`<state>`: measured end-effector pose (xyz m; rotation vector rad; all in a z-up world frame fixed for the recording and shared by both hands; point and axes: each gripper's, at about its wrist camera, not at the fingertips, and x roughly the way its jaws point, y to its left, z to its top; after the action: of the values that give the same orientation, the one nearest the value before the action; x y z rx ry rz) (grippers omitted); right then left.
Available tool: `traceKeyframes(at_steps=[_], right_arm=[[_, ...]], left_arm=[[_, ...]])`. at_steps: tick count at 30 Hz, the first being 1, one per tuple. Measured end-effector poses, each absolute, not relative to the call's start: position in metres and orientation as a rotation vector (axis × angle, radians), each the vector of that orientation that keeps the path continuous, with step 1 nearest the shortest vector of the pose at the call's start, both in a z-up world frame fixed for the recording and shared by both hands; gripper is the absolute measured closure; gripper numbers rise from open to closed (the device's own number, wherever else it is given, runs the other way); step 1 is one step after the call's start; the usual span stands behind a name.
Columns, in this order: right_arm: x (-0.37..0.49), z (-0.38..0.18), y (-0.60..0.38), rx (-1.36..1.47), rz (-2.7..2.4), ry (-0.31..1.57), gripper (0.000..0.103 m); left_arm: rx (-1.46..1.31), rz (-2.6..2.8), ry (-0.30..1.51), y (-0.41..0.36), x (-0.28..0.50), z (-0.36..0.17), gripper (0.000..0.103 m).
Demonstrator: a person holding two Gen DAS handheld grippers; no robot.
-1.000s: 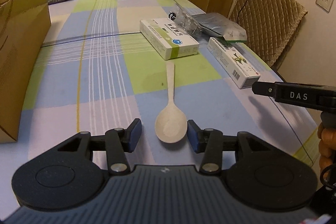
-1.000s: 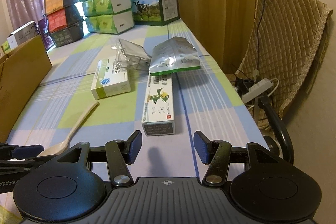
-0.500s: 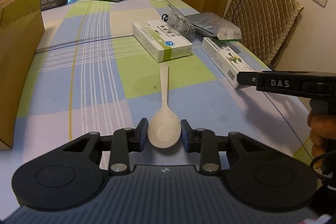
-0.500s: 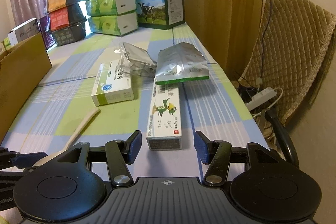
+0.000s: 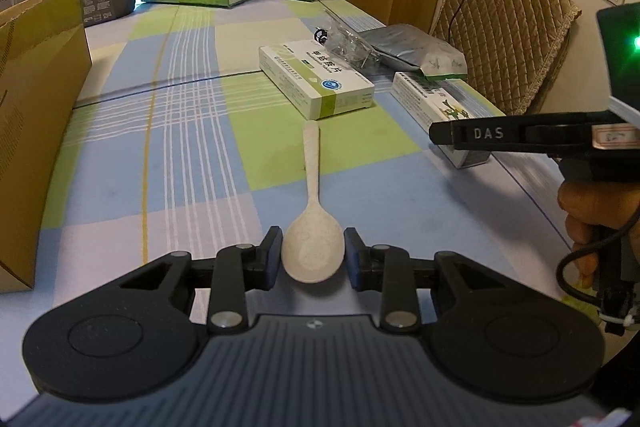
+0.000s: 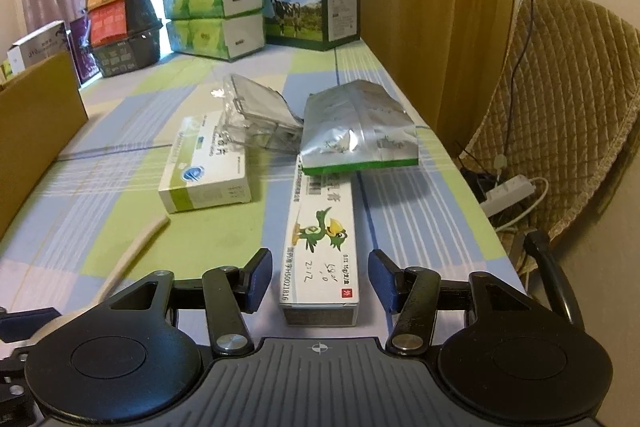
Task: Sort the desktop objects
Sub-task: 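Grasp the white ointment box with green bird print with the right tool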
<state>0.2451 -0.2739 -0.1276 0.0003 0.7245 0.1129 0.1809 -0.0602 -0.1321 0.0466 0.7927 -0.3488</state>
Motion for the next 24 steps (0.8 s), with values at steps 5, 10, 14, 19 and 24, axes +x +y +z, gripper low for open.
traceKeyframes(at_steps=[5,10,14,19,24], right_arm=[[0.239,-0.129,-0.271,-0.025,0.122,0.742,0.067],[0.206,-0.118,-0.27,-0.016,0.142,0.797,0.067],[0.176,-0.12,-0.264,-0.044,0.171,0.815,0.067],[0.177,-0.124,-0.265,-0.041,0.17,0.79,0.06],[0.183,-0.125,-0.264,0.004,0.176,0.786,0.057]], left_arm=[[0.044,-0.345,0.797,-0.058,0.18,-0.131,0.076],[0.056,-0.352,0.812,-0.056,0.174,-0.129,0.076],[0.073,-0.357,0.812,-0.058,0.171,-0.129,0.076],[0.089,-0.357,0.803,-0.061,0.169,-0.131,0.075],[0.085,-0.35,0.799,-0.061,0.169,-0.132,0.075]])
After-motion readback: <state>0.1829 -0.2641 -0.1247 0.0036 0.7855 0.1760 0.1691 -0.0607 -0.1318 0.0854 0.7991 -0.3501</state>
